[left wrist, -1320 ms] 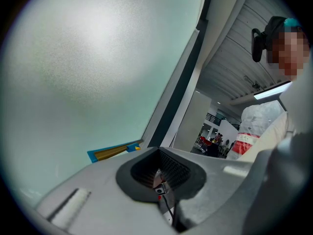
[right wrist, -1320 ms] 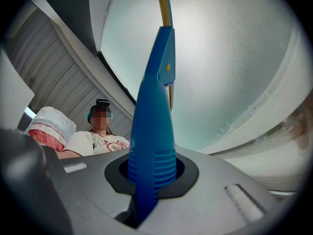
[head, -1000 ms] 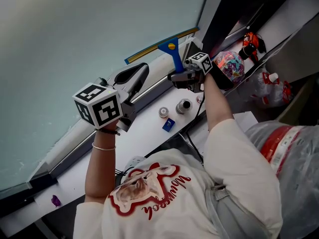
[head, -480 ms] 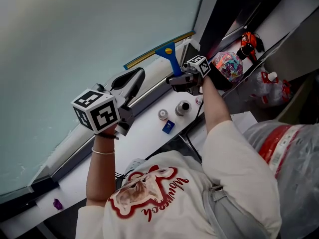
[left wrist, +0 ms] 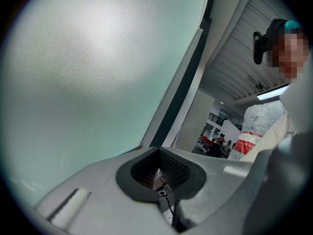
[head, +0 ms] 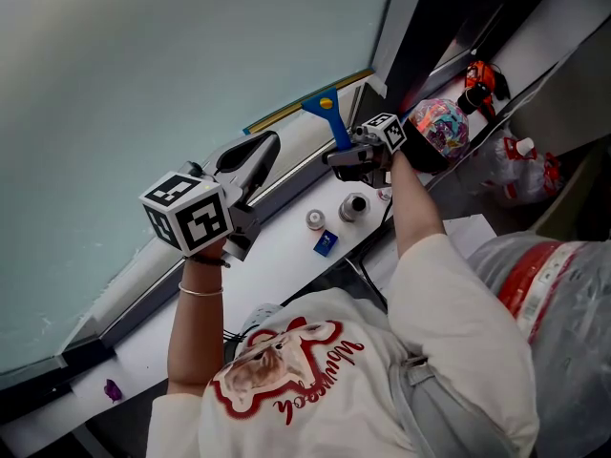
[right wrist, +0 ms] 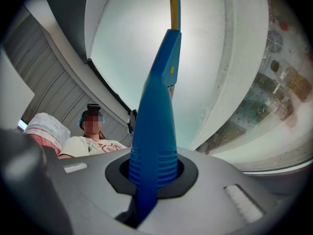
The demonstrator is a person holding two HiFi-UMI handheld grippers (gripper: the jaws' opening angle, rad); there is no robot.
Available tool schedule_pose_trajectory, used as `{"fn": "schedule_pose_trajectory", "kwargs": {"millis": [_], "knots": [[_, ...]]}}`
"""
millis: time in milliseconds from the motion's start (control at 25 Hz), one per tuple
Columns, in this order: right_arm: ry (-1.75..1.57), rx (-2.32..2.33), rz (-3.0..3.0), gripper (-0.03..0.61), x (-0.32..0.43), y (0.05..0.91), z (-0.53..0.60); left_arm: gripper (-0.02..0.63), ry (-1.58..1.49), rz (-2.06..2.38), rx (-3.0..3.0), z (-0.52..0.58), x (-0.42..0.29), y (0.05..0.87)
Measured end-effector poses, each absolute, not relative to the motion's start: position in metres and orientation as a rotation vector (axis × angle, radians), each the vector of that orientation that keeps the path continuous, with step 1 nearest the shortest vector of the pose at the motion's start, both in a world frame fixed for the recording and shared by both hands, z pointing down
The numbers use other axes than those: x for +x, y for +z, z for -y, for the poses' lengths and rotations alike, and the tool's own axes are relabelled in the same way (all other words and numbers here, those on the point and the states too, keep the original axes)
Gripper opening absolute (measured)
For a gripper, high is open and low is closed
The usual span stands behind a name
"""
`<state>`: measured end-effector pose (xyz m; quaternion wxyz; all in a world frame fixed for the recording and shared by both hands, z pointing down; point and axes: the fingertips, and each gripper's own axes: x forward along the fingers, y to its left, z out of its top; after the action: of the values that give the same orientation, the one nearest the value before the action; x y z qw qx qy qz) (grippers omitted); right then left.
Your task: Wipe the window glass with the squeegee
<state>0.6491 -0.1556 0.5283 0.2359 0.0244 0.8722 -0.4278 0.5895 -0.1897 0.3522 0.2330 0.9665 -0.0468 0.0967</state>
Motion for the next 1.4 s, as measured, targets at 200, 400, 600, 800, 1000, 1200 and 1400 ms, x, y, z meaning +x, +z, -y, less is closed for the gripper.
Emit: {"fn": "schedule_pose_trajectory", "kwargs": {"millis": [200,400,600,800,1000,1200,1400], "knots": [[-1.182,0.065,-2.395,0.051,0.649,0.530,0.156,0.000,0.271,0.130,2.653,0.191,0.589,0.354],[-1.235,0.043,-2.413,0.049,0.650,0.538,0.154,0.000,0.274,0.140,2.650,0.193,0.587,0.355],[-1.247,0.028,-2.420,0.050,0.650,0.543,0.154,0.000,0.279,0.144,2.646,0.194,0.586,0.358],[-1.264,0.005,-2.429,0.051,0.650,0.548,0.154,0.000,0.282,0.150,2.645,0.195,0.585,0.358],[-1.285,-0.007,-2.434,0.051,0.649,0.551,0.153,0.000,0.284,0.158,2.645,0.195,0.582,0.358],[-1.314,-0.019,-2.436,0.049,0.649,0.555,0.153,0.000,0.291,0.162,2.642,0.196,0.580,0.360],[-1.409,-0.054,-2.438,0.048,0.648,0.566,0.148,0.000,0.291,0.165,2.643,0.196,0.579,0.360]]}}
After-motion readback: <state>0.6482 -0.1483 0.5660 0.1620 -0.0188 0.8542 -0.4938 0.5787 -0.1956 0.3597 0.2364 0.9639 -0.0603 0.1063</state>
